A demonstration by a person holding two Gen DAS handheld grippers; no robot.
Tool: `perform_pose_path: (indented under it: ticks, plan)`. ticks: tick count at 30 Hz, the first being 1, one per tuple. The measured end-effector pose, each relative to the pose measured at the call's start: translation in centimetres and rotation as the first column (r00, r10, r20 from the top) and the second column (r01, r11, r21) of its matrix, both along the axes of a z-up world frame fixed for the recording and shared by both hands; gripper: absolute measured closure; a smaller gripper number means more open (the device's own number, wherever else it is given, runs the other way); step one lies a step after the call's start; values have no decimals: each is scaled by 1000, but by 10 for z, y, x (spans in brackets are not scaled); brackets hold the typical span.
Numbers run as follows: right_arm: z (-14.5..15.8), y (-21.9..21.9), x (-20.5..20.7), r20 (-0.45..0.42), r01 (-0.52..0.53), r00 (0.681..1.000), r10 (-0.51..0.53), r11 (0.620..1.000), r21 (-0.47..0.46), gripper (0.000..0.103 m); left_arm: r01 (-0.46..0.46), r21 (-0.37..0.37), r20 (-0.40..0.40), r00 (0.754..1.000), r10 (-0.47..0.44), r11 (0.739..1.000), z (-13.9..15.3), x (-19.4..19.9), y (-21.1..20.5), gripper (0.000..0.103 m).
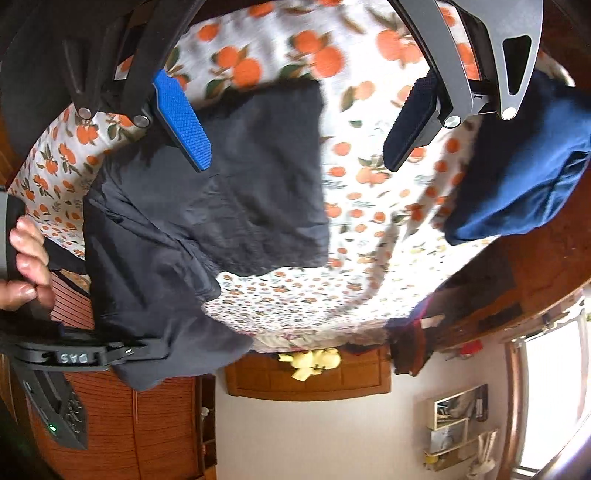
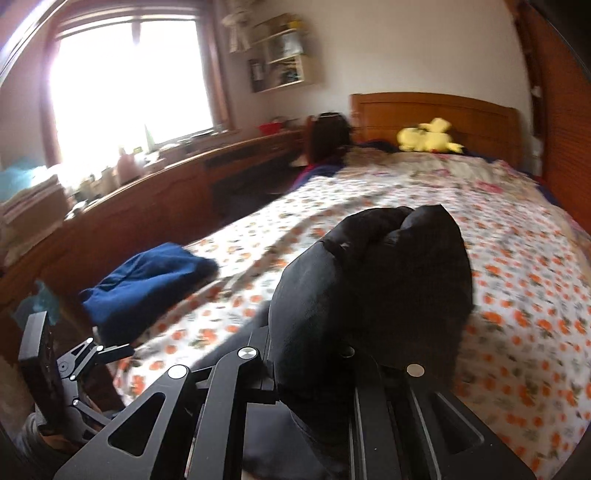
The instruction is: Fold large clothes
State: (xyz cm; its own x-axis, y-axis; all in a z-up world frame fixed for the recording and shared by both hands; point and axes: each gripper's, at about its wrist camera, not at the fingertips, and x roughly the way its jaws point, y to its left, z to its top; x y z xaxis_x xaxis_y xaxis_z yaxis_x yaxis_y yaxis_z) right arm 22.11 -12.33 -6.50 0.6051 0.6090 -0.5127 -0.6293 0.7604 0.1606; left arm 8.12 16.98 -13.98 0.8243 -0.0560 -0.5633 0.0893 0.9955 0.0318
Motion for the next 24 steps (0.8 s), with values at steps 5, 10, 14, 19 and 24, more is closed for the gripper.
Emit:
perform_pose_path:
  ticks: [5,10,14,19,24]
  plan:
    - [-29,56,-7,-68,-99,993,96,994,-38,92,-25,10,1,1000,25,1000,5,-11,17,7]
    - [-52,82,-10,-120,-139,984,129,987,-82,78,-41,9,-3,999,41,999,7,-12,23,7]
    - [-39,80,-19,-88,-159,984,153,986,-59,64,-45,-2,-5,999,45,999,6,-6,22,7]
    - [-19,67,-25,-47,-157,987,154,985,-66,64,-33,-17,5,999,33,999,12,6,12,7]
    - [-15,38,-23,1,-108,994,109,988,-108,65,-2,-34,24,1000,3,999,25,21,-5,7]
